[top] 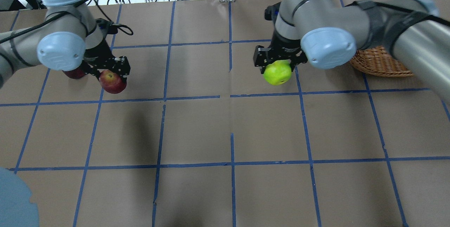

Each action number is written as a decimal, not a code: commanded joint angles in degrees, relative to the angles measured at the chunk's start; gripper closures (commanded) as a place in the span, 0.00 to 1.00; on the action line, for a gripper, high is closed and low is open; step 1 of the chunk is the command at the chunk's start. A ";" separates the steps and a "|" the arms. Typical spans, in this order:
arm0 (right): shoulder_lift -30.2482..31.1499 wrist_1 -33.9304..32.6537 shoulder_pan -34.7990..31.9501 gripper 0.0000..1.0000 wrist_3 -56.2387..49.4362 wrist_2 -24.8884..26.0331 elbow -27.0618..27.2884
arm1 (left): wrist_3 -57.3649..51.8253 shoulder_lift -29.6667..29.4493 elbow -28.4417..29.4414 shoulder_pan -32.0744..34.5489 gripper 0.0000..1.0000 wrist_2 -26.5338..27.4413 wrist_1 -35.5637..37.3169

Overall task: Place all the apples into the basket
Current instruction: 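Lift the green apple toward the basket while the left carries the red apple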

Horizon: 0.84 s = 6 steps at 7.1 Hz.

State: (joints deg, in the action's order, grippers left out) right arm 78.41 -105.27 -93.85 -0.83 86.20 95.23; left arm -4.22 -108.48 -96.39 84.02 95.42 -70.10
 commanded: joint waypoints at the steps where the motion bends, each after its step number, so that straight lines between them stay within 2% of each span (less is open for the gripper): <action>1: 4.98 6.99 14.15 1.00 -12.40 1.34 -0.04 | 18.81 -2.86 3.47 11.03 0.85 -6.17 0.92; 3: 4.12 5.61 23.94 1.00 -23.92 1.95 0.65 | 32.70 -8.21 5.32 19.82 0.86 -7.88 7.57; 5: -1.75 -3.06 27.56 1.00 -25.27 9.48 -1.09 | 39.79 -14.19 7.09 24.06 0.86 -10.95 12.24; 6: -4.91 -6.58 28.80 1.00 -27.10 9.78 -1.45 | 40.25 -15.53 7.09 25.21 0.81 -10.87 12.35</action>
State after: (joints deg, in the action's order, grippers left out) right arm 77.16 -106.98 -67.13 -25.92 94.05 94.40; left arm 33.90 -121.50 -89.58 107.14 85.15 -59.17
